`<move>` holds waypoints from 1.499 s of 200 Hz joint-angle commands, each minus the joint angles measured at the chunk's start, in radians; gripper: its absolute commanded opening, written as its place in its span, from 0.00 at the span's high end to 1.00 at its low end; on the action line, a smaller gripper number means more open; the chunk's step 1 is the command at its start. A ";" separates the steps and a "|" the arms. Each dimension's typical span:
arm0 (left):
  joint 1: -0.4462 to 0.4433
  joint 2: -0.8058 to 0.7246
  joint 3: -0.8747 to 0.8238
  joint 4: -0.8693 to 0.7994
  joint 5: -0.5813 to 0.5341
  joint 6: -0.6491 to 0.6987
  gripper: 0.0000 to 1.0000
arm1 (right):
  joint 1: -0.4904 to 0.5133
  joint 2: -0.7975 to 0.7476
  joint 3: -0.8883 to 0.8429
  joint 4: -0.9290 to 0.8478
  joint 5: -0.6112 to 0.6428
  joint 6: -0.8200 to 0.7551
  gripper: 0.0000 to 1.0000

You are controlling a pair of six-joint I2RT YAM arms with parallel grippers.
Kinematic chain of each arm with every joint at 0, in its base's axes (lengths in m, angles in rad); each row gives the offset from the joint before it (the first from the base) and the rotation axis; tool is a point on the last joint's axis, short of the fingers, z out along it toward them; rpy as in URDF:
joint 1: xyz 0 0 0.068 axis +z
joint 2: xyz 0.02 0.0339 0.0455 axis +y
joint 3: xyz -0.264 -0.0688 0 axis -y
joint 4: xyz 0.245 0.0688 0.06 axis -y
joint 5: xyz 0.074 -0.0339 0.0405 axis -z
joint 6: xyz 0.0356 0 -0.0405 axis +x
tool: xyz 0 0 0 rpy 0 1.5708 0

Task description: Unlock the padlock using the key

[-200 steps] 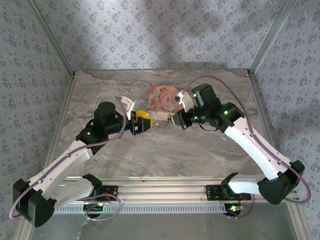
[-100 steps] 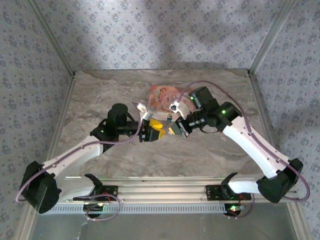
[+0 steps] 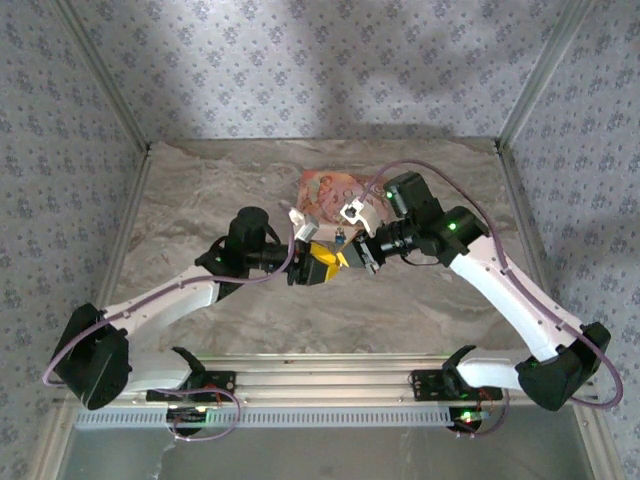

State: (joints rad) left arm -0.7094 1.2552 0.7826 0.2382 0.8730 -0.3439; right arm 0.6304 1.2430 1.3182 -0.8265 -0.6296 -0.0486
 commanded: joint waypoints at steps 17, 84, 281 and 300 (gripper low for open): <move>-0.010 0.009 0.069 0.019 0.039 -0.007 0.54 | -0.009 -0.023 -0.026 0.022 -0.046 0.014 1.00; -0.014 0.022 0.084 -0.007 0.049 -0.004 0.82 | -0.023 -0.039 -0.064 0.062 -0.063 0.038 1.00; -0.007 0.057 0.121 -0.043 0.067 -0.018 1.00 | -0.064 -0.053 -0.089 0.124 -0.040 0.145 0.64; 0.016 0.066 0.111 0.015 0.078 -0.082 1.00 | -0.098 -0.100 -0.170 0.257 -0.042 0.256 0.50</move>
State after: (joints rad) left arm -0.7170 1.3090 0.8696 0.1967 0.9203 -0.3679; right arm 0.5674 1.2076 1.2259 -0.7025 -0.6697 0.0731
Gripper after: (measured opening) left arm 0.054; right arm 0.439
